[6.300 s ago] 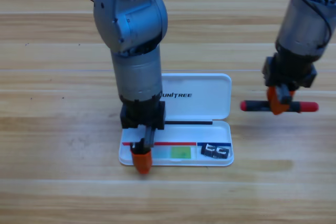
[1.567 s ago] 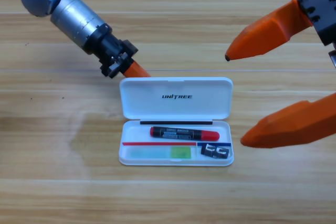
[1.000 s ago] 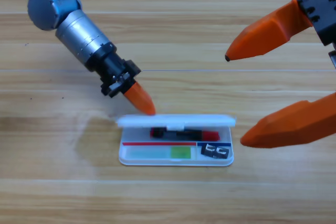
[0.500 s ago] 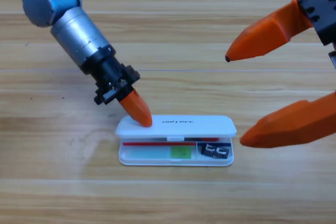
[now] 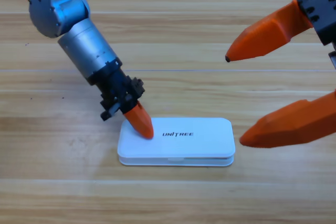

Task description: Clean up eraser and pencils

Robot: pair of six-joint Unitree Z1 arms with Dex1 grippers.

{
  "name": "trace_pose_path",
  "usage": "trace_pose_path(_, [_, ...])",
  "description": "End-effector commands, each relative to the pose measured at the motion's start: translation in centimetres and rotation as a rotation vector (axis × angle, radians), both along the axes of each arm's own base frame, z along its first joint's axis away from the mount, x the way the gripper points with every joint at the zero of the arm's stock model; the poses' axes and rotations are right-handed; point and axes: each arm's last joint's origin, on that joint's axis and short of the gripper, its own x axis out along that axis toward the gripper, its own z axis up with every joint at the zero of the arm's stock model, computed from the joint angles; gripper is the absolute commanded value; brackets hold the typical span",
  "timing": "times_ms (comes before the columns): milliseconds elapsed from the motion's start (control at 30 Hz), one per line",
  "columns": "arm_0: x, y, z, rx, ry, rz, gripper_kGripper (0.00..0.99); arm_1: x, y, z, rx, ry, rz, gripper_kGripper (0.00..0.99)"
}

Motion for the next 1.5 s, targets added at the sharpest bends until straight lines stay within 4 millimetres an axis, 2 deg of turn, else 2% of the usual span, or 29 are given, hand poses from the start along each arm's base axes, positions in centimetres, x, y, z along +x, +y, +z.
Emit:
trace_pose_path(33, [-1.9, -1.5, -0.1, 0.083, -0.065, -0.023, 0.000, 0.9, 0.7, -1.2, -0.027, 0.033, -0.012, 0.990])
trace_pose_path(500, [-4.5, -3.5, -0.6, 0.187, -0.155, -0.045, 0.000, 1.0, 0.8, -1.2, -0.028, 0.034, -0.012, 0.990])
trace_pose_path(900, [-6.0, -4.2, -1.3, 0.223, -0.180, -0.074, 0.000, 1.0, 0.8, -1.2, -0.028, 0.037, -0.014, 0.990])
trace_pose_path(1000, [-6.2, -3.9, 1.3, 0.199, -0.217, -0.064, 0.000, 1.0, 0.8, -1.2, -0.028, 0.037, -0.014, 0.990])
trace_pose_path(1167, [-7.4, -3.0, 9.9, 0.138, -0.305, -0.045, 0.000, 1.0, 0.8, -1.2, -0.028, 0.037, -0.014, 0.990])
trace_pose_path(1200, [-8.0, -2.6, 11.6, 0.125, -0.319, -0.035, 0.058, 1.0, 0.8, -1.2, -0.028, 0.037, -0.014, 0.990])
trace_pose_path(1233, [-8.8, -2.0, 13.2, 0.114, -0.327, -0.023, 0.161, 1.0, 0.8, -1.2, -0.029, 0.036, -0.015, 0.990])
trace_pose_path(1333, [-11.6, 0.0, 17.2, 0.066, -0.350, 0.025, 0.319, 1.0, 0.7, -1.1, -0.027, 0.037, -0.015, 0.990])
trace_pose_path(1433, [-14.6, 2.2, 19.5, 0.030, -0.358, 0.060, 0.499, 1.0, 0.7, -1.1, -0.025, 0.039, -0.017, 0.990])
trace_pose_path(1500, [-16.3, 3.4, 20.1, 0.012, -0.357, 0.071, 0.600, 0.9, 0.7, -1.0, -0.024, 0.037, -0.019, 0.990])
